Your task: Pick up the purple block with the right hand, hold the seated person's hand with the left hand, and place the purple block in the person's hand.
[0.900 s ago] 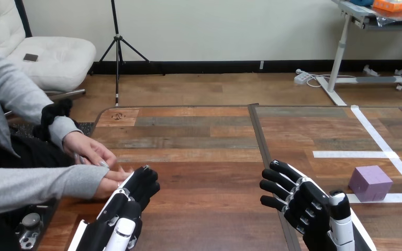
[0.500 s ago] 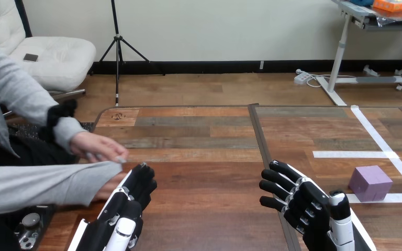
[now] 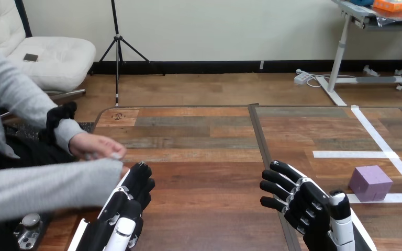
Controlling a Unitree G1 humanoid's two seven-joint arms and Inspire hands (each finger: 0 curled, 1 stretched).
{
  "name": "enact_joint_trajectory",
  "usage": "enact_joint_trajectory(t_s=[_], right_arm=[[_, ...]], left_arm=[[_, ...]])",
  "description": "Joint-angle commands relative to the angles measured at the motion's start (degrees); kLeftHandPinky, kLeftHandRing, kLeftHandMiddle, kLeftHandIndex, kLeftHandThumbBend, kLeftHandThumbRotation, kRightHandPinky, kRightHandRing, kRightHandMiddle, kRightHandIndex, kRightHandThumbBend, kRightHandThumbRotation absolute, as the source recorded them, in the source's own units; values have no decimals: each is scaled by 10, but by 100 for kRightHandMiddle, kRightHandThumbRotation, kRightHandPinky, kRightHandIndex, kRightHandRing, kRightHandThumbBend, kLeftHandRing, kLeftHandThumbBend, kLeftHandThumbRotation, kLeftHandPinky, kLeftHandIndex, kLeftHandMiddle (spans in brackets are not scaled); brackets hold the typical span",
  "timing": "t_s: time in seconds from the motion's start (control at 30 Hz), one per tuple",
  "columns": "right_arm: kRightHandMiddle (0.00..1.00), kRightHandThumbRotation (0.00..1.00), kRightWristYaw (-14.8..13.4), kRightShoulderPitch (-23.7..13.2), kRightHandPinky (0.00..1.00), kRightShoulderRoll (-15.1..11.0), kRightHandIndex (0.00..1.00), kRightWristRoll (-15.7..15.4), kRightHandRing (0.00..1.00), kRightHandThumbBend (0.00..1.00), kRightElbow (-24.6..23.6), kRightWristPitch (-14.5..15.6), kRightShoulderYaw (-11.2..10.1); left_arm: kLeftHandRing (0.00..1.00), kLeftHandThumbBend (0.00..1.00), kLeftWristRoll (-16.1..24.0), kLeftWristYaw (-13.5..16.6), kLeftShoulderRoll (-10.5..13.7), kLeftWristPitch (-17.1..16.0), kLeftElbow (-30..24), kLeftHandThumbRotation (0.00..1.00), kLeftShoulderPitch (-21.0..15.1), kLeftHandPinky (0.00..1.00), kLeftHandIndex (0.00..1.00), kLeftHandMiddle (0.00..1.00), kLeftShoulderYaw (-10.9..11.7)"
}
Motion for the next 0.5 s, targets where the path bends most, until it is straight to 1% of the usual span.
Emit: enact_joint_trajectory(t_s=[0.0, 0.2, 0.3, 0.4, 0.47], right_arm=[[86, 100, 2, -25, 82, -5, 86, 9, 86, 88, -20, -7, -2], [86, 100, 3, -26, 83, -5, 86, 6, 86, 88, -19, -9, -1], [87, 100, 2, -24, 83, -6, 87, 6, 87, 87, -22, -4, 0], [87, 100, 5, -26, 84, -12, 87, 10, 88, 87, -26, 10, 0], [88, 100, 5, -28, 85, -14, 88, 12, 88, 88, -28, 17, 0]], left_arm=[[98, 49, -6, -5, -5, -7, -26, 75, -19, 100, 93, 97, 4], [98, 49, -9, -6, -4, -5, -26, 75, -19, 100, 92, 97, 4], [98, 50, -7, -7, -5, -9, -22, 75, -21, 100, 92, 97, 5], [97, 50, -4, -7, -8, -16, -17, 75, -23, 100, 91, 96, 5], [97, 51, -1, -4, -8, -14, -19, 75, -23, 100, 91, 95, 5]])
